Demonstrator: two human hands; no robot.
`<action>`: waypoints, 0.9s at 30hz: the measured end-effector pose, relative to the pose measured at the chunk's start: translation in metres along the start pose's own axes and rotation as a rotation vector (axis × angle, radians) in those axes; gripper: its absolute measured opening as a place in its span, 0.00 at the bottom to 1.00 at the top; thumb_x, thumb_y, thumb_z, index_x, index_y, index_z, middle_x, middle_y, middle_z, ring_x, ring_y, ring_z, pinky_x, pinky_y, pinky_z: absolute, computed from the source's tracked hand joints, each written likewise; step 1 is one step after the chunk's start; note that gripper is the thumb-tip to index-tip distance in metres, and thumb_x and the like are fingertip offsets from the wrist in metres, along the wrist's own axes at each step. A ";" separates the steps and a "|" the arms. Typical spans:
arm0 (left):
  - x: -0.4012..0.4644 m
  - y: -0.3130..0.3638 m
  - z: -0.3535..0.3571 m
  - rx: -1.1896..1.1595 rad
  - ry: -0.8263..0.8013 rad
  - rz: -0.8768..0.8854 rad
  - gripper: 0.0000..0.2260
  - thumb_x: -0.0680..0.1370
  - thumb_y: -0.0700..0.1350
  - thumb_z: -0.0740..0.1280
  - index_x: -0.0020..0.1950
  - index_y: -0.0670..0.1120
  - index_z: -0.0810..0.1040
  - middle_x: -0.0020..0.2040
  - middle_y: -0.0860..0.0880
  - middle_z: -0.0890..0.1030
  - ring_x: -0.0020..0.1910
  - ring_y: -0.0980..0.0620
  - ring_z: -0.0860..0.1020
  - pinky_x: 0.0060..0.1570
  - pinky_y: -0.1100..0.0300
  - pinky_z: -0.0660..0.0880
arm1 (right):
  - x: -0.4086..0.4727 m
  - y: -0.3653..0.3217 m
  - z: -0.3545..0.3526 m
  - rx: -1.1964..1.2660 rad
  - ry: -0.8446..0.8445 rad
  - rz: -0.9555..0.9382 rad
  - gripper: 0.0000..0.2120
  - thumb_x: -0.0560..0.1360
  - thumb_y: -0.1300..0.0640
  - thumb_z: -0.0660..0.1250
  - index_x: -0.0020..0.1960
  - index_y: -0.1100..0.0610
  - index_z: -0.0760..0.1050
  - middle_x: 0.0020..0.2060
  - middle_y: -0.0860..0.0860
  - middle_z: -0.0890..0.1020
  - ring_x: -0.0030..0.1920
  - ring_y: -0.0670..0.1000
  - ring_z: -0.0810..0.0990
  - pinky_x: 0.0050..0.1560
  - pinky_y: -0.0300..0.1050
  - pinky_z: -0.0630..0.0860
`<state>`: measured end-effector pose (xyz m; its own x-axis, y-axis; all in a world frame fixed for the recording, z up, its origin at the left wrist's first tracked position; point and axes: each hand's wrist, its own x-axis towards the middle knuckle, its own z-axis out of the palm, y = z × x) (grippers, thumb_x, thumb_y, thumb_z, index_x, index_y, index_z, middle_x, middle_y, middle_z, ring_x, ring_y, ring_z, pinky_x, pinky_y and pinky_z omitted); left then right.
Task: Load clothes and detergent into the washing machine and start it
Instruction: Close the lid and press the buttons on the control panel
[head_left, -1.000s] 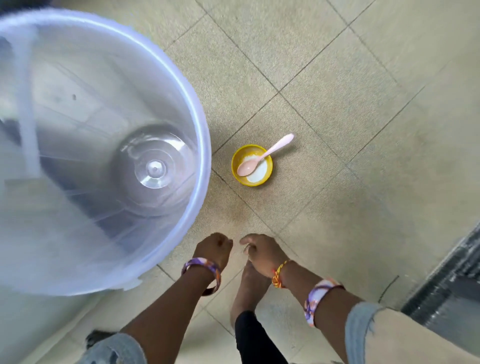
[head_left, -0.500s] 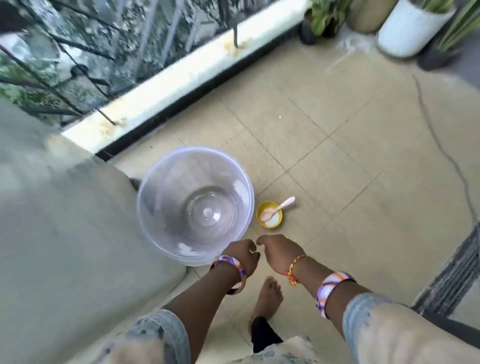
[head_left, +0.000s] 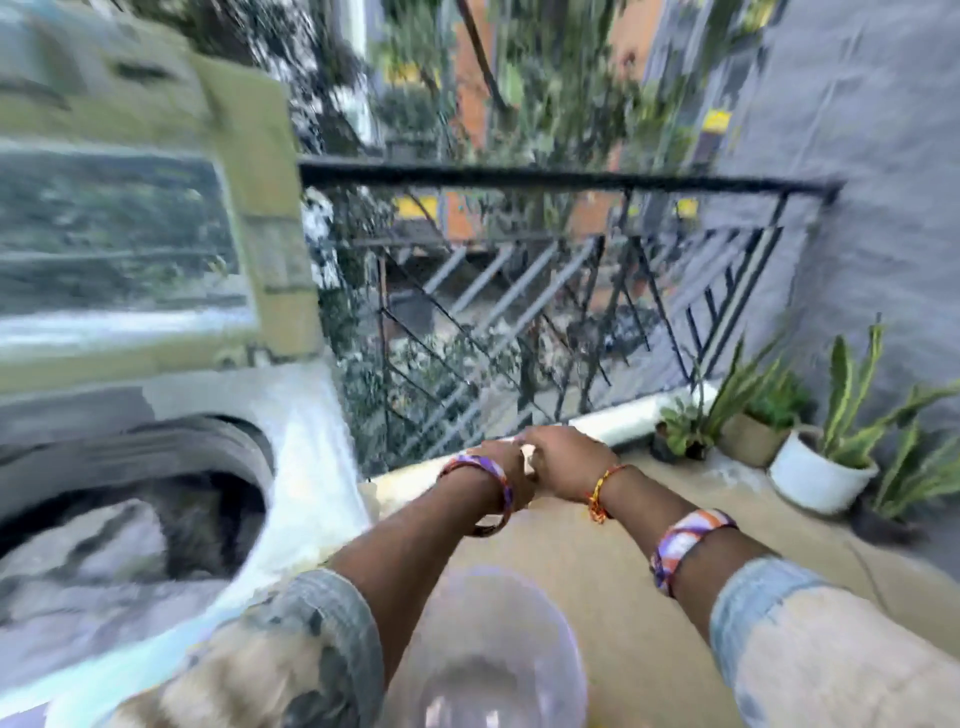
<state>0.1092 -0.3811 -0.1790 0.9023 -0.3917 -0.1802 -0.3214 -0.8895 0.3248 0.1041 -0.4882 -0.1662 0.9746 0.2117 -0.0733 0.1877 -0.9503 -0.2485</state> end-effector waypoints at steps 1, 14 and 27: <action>-0.010 -0.009 -0.025 0.001 0.039 -0.010 0.17 0.77 0.48 0.61 0.62 0.41 0.74 0.61 0.39 0.78 0.61 0.42 0.76 0.57 0.55 0.73 | 0.006 -0.021 -0.018 -0.035 0.023 -0.027 0.17 0.76 0.63 0.58 0.63 0.55 0.73 0.62 0.58 0.76 0.62 0.58 0.74 0.59 0.48 0.71; -0.176 -0.187 -0.255 0.114 0.443 -0.097 0.15 0.72 0.42 0.70 0.59 0.44 0.78 0.55 0.43 0.83 0.55 0.46 0.80 0.54 0.60 0.74 | 0.065 -0.274 -0.133 -0.111 0.263 -0.426 0.13 0.76 0.57 0.61 0.58 0.51 0.78 0.61 0.52 0.78 0.59 0.53 0.76 0.61 0.47 0.73; -0.200 -0.296 -0.368 0.281 0.744 -0.253 0.35 0.65 0.54 0.76 0.69 0.47 0.69 0.65 0.45 0.74 0.63 0.46 0.73 0.62 0.58 0.69 | 0.121 -0.424 -0.179 -0.257 0.510 -0.626 0.15 0.76 0.53 0.59 0.62 0.46 0.74 0.57 0.52 0.80 0.55 0.55 0.79 0.56 0.50 0.77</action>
<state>0.1296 0.0467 0.1022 0.8795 -0.0023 0.4758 -0.0541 -0.9940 0.0953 0.1647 -0.1005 0.1027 0.6059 0.6456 0.4649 0.6726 -0.7277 0.1341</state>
